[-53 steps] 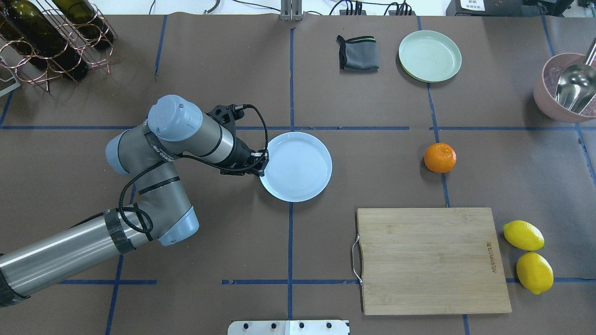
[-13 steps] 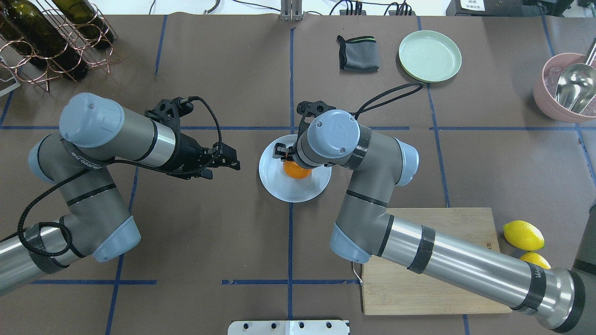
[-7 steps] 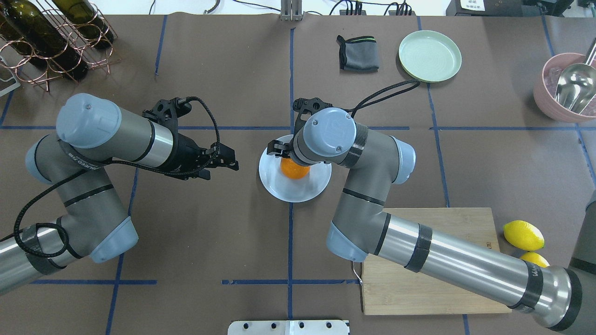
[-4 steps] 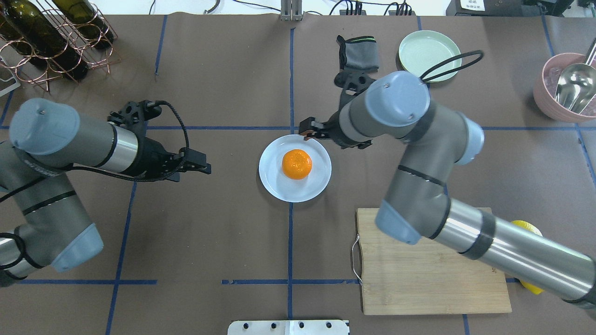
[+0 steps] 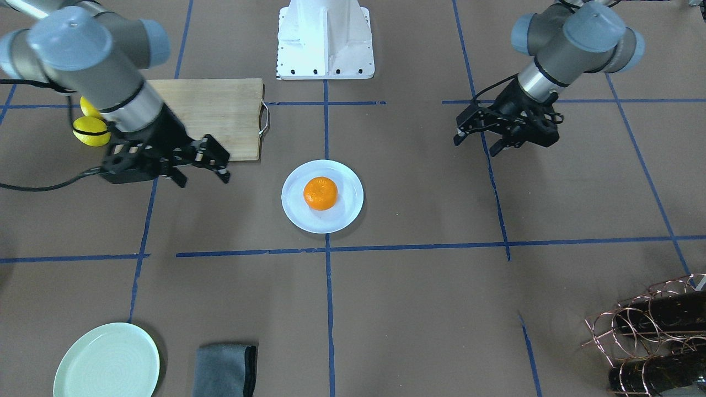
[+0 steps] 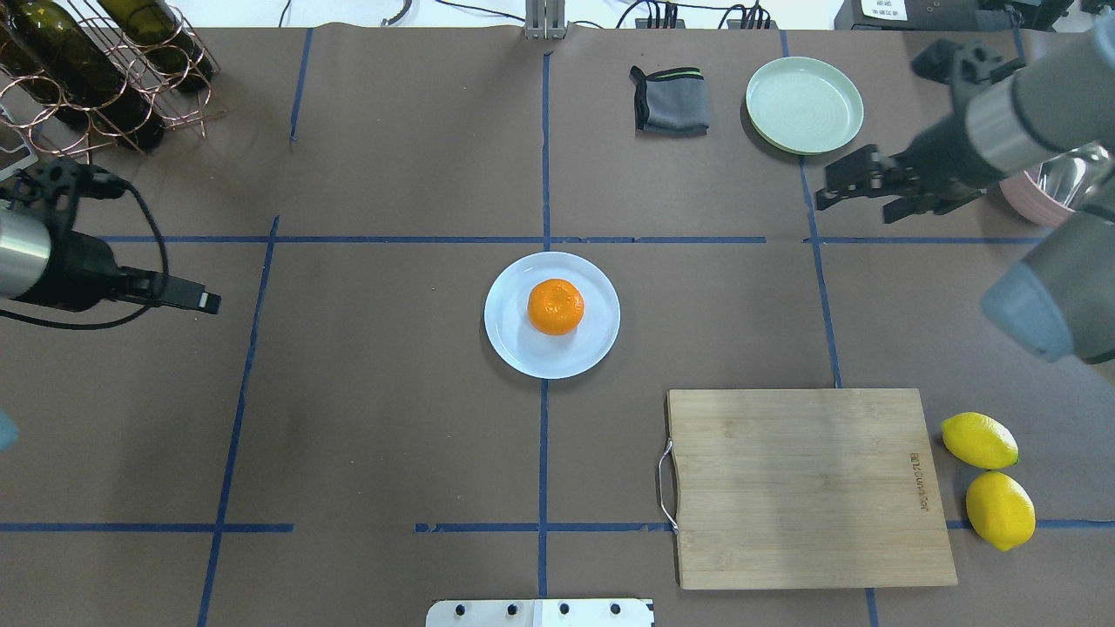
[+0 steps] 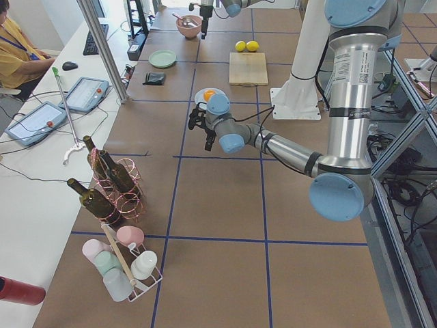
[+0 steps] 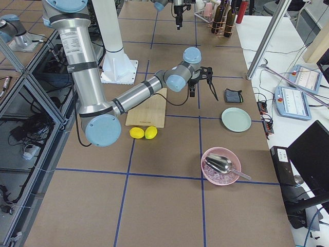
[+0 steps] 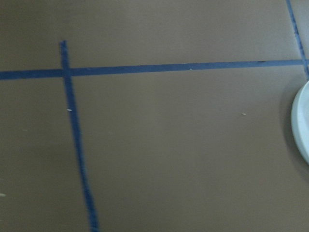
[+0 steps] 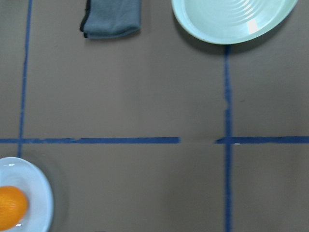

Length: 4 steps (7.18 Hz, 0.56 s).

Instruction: Pick orange to plate

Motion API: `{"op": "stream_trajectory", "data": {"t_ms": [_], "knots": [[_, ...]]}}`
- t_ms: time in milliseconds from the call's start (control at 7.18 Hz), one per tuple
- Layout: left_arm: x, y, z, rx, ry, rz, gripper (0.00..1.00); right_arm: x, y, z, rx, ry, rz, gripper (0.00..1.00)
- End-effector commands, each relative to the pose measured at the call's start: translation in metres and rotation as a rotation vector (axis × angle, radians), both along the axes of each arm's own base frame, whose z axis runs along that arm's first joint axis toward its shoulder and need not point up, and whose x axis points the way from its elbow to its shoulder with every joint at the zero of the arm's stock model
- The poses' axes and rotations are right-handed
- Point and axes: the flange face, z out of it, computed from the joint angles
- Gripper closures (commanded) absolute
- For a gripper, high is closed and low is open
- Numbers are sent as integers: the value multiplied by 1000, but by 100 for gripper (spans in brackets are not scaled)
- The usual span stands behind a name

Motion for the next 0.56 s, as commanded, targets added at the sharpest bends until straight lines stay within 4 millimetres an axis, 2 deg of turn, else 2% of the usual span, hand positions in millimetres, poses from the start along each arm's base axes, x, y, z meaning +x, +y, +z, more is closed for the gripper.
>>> {"op": "stream_trajectory", "data": {"t_ms": [0, 139, 279, 418], "knots": [[-107, -3, 65, 156, -110, 37, 0, 90, -12, 71, 100, 124, -80, 0], [-157, -10, 82, 191, -166, 59, 0, 130, -13, 92, 133, 183, -129, 0], [-222, -17, 103, 207, -264, 79, 0, 169, -12, 109, 150, 229, -182, 0], [-263, -33, 113, 191, -323, 117, 0, 200, -8, 126, 159, 267, -251, 0]]}}
